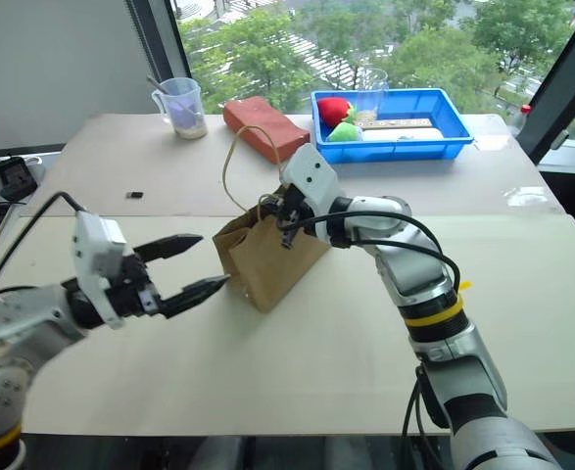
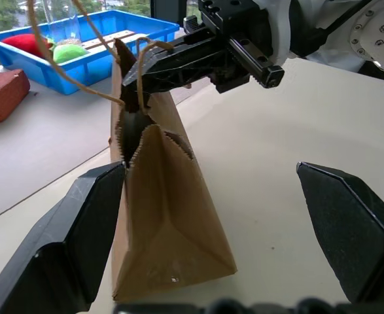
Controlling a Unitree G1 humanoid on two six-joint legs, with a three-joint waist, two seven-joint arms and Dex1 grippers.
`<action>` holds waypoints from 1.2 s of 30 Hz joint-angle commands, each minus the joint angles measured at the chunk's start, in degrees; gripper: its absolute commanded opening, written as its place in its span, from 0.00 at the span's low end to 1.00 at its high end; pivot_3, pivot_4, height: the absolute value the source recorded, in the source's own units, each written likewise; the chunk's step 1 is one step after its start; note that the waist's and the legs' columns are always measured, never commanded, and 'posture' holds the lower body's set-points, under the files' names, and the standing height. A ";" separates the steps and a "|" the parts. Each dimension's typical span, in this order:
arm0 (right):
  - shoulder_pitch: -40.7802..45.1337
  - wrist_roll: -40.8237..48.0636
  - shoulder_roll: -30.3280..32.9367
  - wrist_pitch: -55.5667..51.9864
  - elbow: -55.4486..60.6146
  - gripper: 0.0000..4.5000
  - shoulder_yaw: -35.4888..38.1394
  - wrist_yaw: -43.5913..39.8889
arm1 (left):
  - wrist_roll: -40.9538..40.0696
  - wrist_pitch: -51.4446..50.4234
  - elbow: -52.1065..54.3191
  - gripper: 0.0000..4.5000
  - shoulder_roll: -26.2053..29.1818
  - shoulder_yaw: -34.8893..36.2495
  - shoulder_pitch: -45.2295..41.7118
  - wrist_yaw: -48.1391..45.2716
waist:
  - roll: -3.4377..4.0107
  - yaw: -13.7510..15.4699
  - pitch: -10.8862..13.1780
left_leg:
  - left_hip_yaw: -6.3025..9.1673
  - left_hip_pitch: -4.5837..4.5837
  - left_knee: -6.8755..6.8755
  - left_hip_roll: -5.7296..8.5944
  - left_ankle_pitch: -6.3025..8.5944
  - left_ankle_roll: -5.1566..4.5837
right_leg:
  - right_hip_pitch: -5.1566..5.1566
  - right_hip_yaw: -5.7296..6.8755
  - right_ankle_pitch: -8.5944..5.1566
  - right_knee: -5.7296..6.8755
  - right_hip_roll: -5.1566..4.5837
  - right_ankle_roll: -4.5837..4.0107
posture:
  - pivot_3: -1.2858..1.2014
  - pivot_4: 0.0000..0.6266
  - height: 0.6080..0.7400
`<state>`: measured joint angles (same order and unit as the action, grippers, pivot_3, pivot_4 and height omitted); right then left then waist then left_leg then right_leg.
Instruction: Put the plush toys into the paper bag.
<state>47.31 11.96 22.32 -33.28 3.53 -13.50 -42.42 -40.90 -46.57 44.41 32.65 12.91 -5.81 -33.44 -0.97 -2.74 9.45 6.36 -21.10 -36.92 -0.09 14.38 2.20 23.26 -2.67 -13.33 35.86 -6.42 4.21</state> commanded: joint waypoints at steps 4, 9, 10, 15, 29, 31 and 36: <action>2.14 -0.57 -0.61 1.22 0.45 0.00 0.60 -0.26 | 9.02 6.17 1.71 0.99 -4.49 -7.93 1.30 8.68 | 0.00 0.42 0.00 | 0.00 0.00 -0.01 0.00 -0.01 0.02 | 0.01 0.00 0.01 0.03 0.00 -0.02 | 0.52 0.24 1.00; 2.18 -0.75 -0.67 0.73 0.75 0.00 0.66 -0.23 | 15.65 11.42 0.85 0.99 -8.47 -11.89 2.96 13.43 | 0.00 0.40 0.00 | 0.00 -0.01 0.00 0.00 -0.01 0.02 | 0.02 0.01 0.01 0.00 0.00 -0.02 | 0.52 0.24 1.00; 2.20 -0.79 -0.70 0.68 0.78 0.00 0.65 -0.18 | 16.84 12.46 0.70 0.99 -8.97 -12.17 3.47 14.13 | 0.00 0.39 0.00 | 0.00 -0.01 0.00 0.00 -0.01 0.02 | 0.03 0.01 0.01 0.00 0.00 -0.02 | 0.52 0.24 1.00; 2.44 -0.87 -1.08 0.53 0.71 0.00 0.63 0.23 | 18.66 14.74 -0.84 0.99 -10.59 -12.50 5.54 15.04 | 0.00 0.31 0.00 | 0.00 -0.01 0.00 0.00 -0.01 0.01 | 0.02 0.01 0.00 -0.01 0.00 -0.03 | 0.52 0.24 1.00; 2.40 -1.19 -1.21 0.25 1.37 0.00 0.70 0.42 | 23.17 20.17 -6.55 0.99 -13.20 -12.68 5.76 16.24 | 0.00 0.46 0.00 | 0.00 -0.01 0.00 0.00 -0.01 0.01 | 0.02 0.01 0.00 -0.03 0.00 -0.03 | 0.52 0.24 1.00; 2.32 -1.24 -1.24 0.11 1.59 0.00 0.67 0.39 | 23.12 20.69 -7.98 0.99 -13.43 -12.92 5.15 15.77 | 0.00 0.46 0.00 | 0.00 -0.01 0.00 0.00 -0.01 0.02 | 0.01 0.01 0.00 -0.03 0.00 -0.03 | 0.52 0.24 1.00; 2.65 -1.46 -1.43 0.06 1.40 0.00 0.64 0.27 | 23.69 22.47 -12.69 0.99 -14.15 -14.47 1.57 14.20 | 0.00 0.58 0.00 | 0.00 -0.02 -0.01 0.01 -0.01 0.02 | 0.01 0.02 0.00 -0.04 0.00 -0.03 | 0.52 0.24 1.00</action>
<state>48.26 10.37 21.03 -33.32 2.91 -13.63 -42.28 -17.54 -26.00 31.51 18.80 -0.69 -3.36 -18.34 -0.96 -2.16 9.45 6.35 -21.11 -36.92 -0.08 14.37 2.22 23.26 -2.64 -13.33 35.81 -6.42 4.19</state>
